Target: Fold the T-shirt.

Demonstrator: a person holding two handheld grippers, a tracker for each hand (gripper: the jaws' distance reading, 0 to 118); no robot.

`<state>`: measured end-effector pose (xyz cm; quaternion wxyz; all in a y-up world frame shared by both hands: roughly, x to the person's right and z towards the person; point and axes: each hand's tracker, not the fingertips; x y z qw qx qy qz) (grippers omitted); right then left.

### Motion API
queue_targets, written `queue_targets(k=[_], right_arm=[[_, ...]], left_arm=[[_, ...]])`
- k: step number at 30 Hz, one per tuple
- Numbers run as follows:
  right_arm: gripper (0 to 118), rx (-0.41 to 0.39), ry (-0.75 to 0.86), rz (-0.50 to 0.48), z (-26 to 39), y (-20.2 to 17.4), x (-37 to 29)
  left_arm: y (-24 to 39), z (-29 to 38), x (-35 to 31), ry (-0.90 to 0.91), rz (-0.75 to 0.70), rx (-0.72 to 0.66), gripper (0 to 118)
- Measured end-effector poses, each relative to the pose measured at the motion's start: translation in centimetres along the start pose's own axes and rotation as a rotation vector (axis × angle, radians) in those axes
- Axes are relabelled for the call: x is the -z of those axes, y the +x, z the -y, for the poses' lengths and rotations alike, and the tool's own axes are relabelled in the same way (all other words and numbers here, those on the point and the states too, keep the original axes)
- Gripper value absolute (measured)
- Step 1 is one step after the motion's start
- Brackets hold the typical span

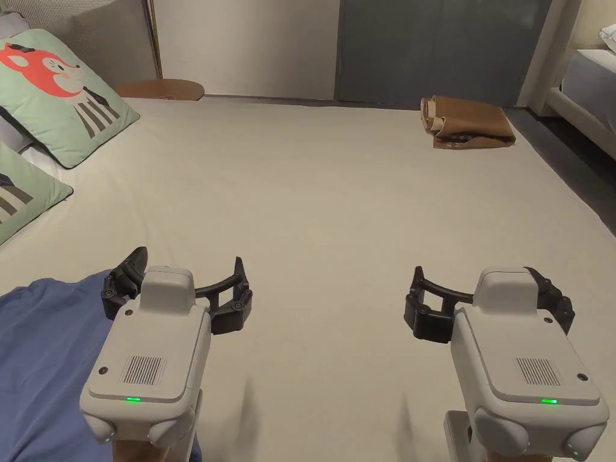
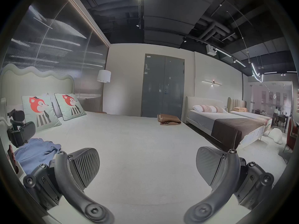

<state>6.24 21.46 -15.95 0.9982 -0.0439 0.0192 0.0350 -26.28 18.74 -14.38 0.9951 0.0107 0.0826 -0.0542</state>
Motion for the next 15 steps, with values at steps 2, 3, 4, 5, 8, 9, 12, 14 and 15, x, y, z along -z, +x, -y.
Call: queue_targets(k=[2,3,4,5,8,9,12,14,15], right_arm=[[118,-0.007,0.001,-0.001,-0.01,-0.05,-0.04],[118,-0.01,0.002,-0.002,0.17,-0.06,0.11],[118,-0.012,0.003,-0.003,0.33,-0.08,0.25],[118,-0.014,0.003,-0.004,0.37,-0.1,0.3],[118,-0.019,0.004,-0.005,0.2,-0.27,0.13],[118,-0.02,0.005,-0.006,0.17,-0.3,0.09],[118,-0.019,0.006,-0.007,-0.25,-0.43,-0.27],[118,-0.019,0.006,-0.007,-0.34,-0.43,-0.31],[118,-0.018,0.006,-0.007,-0.37,-0.44,-0.29]], left_arm=[[-0.03,-0.02,-0.02,0.003,-0.002,0.003,109],[-0.08,-0.04,-0.04,0.004,-0.002,0.002,109],[-0.12,-0.05,-0.04,0.004,-0.002,0.0,109],[-0.16,-0.05,-0.03,0.005,-0.004,-0.002,109],[-0.28,-0.14,-0.01,0.007,-0.006,-0.005,109],[-0.3,-0.18,-0.02,0.008,-0.007,-0.005,109],[-0.35,-0.23,-0.03,0.008,-0.006,-0.006,109],[-0.38,-0.25,-0.04,0.009,-0.006,-0.007,109],[-0.41,-0.27,-0.03,0.008,-0.004,-0.005,109]])
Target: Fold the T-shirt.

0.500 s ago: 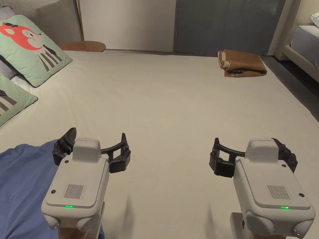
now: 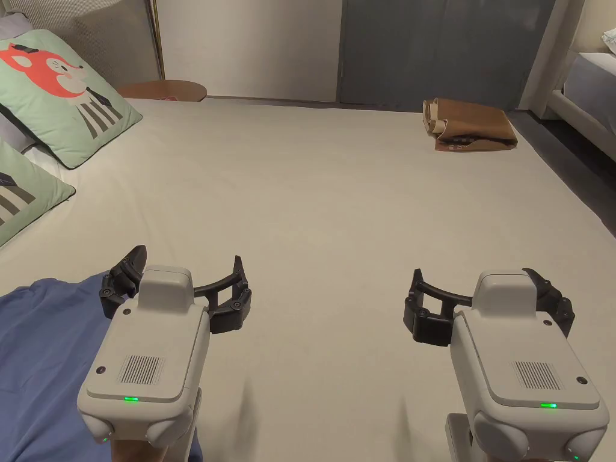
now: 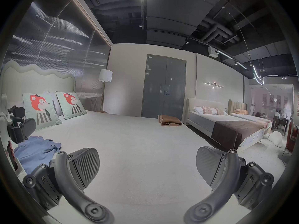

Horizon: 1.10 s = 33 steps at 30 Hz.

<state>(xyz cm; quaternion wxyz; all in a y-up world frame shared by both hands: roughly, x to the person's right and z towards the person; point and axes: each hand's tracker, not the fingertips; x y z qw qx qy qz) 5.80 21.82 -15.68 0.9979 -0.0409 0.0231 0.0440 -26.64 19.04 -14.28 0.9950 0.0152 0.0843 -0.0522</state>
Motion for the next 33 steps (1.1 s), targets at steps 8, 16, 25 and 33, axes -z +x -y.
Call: queue_targets(k=[8,16,25,33], right_arm=[[118,-0.004,-0.001,-0.003,0.05,0.03,0.04],[118,-0.001,0.001,0.0,-0.05,0.17,0.02],[118,0.001,0.003,-0.002,-0.14,0.24,0.0],[118,-0.001,0.007,-0.002,-0.2,0.21,-0.11]], left_arm=[[-0.14,0.05,0.08,0.0,-0.004,-0.005,109],[-0.28,-0.06,0.08,0.003,-0.004,-0.004,109],[-0.2,-0.05,0.07,0.001,-0.003,0.005,109],[-0.16,-0.08,0.0,0.003,0.002,0.014,109]])
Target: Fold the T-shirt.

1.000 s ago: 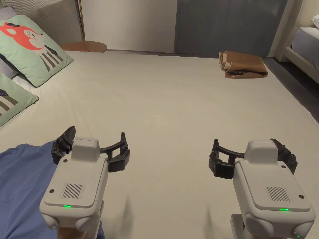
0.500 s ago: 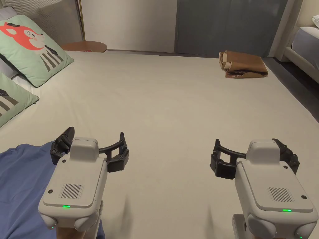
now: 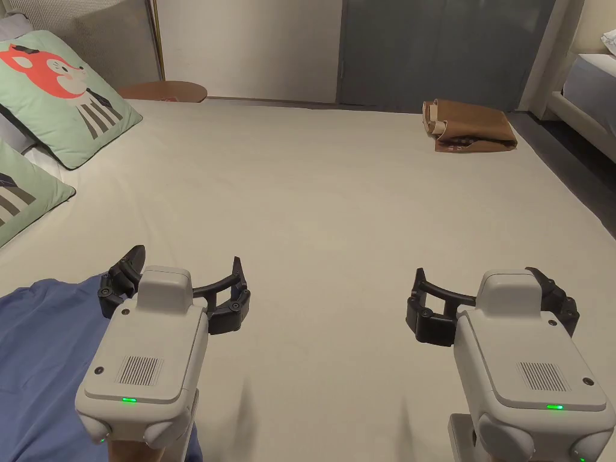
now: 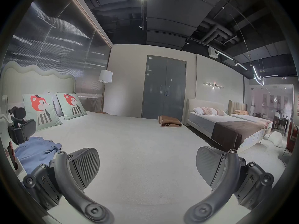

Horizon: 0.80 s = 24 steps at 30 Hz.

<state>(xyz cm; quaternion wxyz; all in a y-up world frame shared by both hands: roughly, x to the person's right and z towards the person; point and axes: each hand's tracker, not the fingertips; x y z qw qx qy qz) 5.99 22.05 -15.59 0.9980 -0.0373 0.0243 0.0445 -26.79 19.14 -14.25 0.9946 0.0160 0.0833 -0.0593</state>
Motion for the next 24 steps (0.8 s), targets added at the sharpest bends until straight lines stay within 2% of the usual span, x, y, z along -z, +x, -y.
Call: queue_targets(k=[24], right_arm=[[118,-0.006,0.004,-0.008,-0.4,-0.39,-0.32]], left_arm=[[-0.37,-0.04,-0.05,0.006,-0.007,-0.005,109]])
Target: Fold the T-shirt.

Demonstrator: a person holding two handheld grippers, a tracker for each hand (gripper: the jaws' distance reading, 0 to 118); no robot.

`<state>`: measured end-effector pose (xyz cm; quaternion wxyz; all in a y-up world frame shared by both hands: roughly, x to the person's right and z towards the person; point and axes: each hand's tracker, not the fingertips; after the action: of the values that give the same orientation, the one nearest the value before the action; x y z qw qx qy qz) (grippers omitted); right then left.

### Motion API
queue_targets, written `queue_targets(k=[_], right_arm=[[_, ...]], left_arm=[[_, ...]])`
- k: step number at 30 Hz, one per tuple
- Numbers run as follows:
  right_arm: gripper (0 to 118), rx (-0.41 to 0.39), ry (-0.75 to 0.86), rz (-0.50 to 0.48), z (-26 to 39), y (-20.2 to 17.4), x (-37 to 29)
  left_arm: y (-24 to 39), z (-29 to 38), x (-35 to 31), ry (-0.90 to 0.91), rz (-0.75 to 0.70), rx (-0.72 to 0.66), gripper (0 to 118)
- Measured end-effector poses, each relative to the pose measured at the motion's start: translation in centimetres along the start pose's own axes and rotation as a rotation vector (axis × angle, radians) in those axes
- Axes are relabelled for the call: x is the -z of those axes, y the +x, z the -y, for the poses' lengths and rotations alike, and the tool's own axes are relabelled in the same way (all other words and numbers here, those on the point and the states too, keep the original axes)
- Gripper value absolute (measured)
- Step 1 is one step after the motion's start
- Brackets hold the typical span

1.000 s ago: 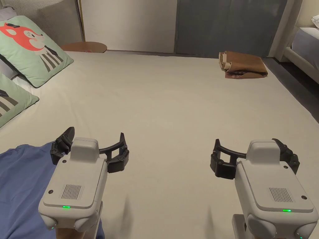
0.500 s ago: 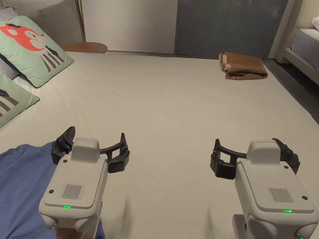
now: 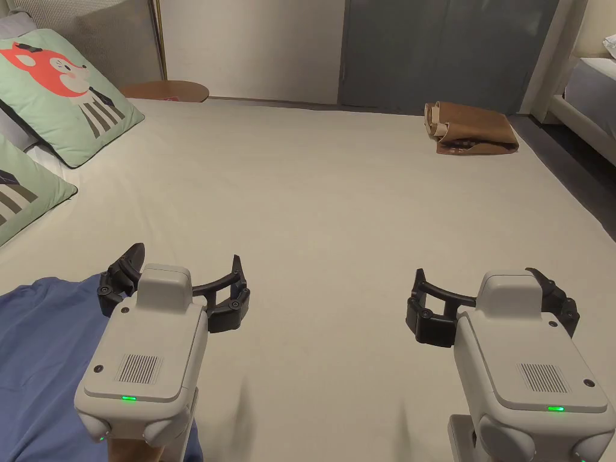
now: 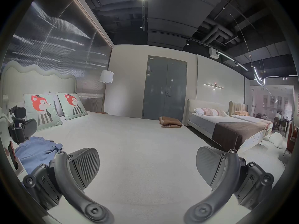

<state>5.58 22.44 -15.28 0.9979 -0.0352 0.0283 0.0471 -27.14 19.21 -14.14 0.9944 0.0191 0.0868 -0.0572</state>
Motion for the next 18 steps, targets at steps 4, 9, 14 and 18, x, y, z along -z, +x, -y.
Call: queue_targets(k=[4,9,14,18], right_arm=[[118,0.001,0.0,0.0,-0.01,0.01,0.02],[118,0.002,-0.001,-0.002,-0.13,0.0,-0.09],[118,0.005,-0.002,-0.003,-0.28,0.02,-0.21],[90,0.008,-0.002,-0.004,-0.44,0.02,-0.42]], left_arm=[[-0.06,-0.05,-0.07,0.002,-0.006,-0.002,109],[-0.08,-0.13,-0.09,0.002,-0.008,0.001,109],[-0.12,-0.18,-0.08,-0.001,-0.005,-0.003,109],[-0.14,-0.24,-0.1,-0.011,0.018,-0.027,90]])
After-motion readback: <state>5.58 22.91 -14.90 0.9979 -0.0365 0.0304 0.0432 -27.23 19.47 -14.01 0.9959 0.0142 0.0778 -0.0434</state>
